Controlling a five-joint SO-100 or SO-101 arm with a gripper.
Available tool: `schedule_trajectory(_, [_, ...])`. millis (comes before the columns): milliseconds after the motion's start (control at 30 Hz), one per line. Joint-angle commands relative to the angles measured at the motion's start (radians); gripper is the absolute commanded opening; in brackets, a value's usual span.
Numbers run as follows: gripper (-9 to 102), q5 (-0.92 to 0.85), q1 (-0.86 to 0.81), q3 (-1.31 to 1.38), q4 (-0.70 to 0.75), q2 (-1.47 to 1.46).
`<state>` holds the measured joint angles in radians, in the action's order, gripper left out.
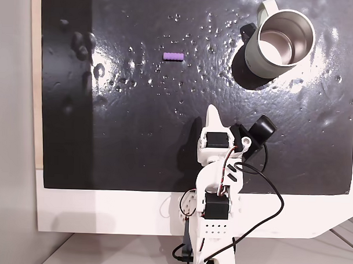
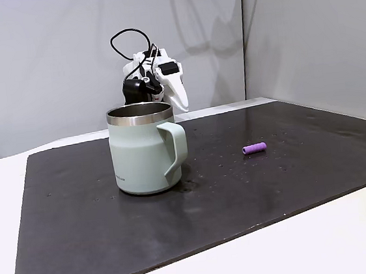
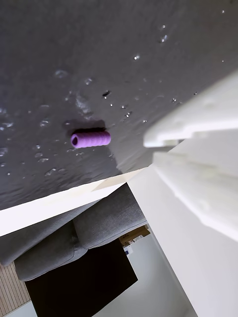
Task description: Grasp a pengrip and put it in the cup.
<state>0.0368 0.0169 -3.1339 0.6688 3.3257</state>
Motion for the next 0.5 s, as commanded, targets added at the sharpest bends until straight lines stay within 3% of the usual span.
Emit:
schedule_trajectory(0, [0,0.015,0.002,-0.055,-0.034,0.012])
schedule_trajectory(467, [0,-0.02,-0.017,-0.051,-0.031,0.012])
